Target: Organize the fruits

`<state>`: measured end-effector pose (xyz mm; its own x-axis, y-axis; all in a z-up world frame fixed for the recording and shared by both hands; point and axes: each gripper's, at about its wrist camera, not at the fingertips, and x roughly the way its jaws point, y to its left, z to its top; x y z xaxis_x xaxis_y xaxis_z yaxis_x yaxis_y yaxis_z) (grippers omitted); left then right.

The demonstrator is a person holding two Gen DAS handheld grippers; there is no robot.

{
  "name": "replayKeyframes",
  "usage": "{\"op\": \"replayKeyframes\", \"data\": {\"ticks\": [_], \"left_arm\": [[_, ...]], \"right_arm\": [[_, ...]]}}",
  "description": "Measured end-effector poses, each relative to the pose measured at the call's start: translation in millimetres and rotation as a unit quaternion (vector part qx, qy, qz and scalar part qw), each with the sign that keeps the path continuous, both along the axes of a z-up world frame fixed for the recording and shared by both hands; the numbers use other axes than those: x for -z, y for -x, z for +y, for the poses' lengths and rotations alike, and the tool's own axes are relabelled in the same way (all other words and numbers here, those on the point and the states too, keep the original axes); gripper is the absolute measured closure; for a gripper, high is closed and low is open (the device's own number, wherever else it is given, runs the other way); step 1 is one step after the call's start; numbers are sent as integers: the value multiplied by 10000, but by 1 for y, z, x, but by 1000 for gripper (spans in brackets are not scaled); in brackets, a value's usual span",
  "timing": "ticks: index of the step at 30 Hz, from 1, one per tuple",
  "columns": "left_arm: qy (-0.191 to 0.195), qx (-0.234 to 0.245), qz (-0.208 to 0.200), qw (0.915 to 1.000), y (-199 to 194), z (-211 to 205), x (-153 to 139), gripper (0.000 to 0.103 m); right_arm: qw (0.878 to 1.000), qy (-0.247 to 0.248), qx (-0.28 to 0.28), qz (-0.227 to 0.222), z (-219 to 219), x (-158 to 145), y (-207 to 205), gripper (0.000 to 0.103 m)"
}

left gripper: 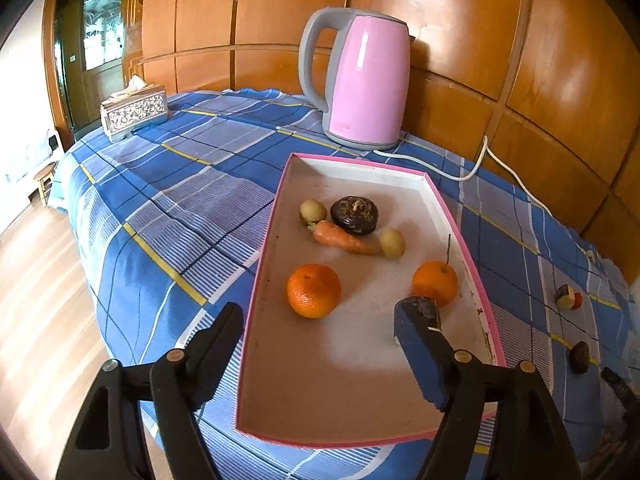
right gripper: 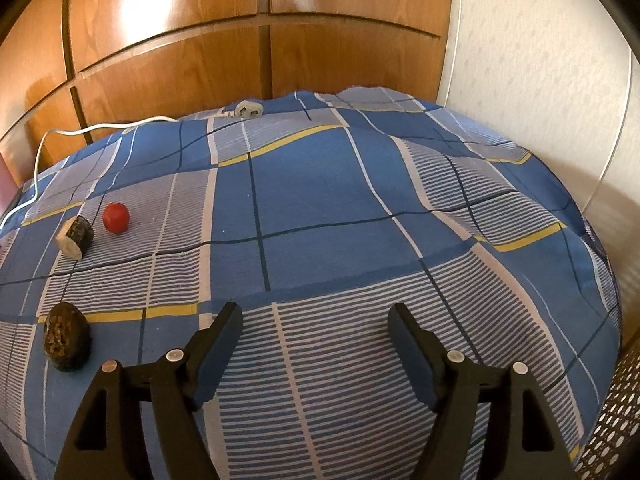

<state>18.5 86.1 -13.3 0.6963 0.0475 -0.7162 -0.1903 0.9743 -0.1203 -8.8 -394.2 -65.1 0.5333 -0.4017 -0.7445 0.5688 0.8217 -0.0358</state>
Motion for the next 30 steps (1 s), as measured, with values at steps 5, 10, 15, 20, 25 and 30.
{"op": "replayKeyframes", "data": {"ticks": [5,10,15,20,25,30], "left_arm": [[54,-81,31,9999,-1,5,1,21],[70,-51,52,9999,-1,4,2,21],[91,79,63,9999,0,0,3,21],[97,174,84,9998,0,-5,6,21],[123,236,107,9996,0,-9,7,21],[198,267,106,9994,0,-9,7,21]], "right_arm": [[9996,-259,-54,-116,0,-12,-2,27],[9975,-429,-430,-353,12,-31,-9,27],[9928,-673,-888,-448,26,-40,-20,42],[9871,-824,-1316,-384,41,-43,-37,66],[9827,-878,-1614,-218,53,-41,-57,70],[9785,-974,-1810,-155,59,-40,-68,70]]}}
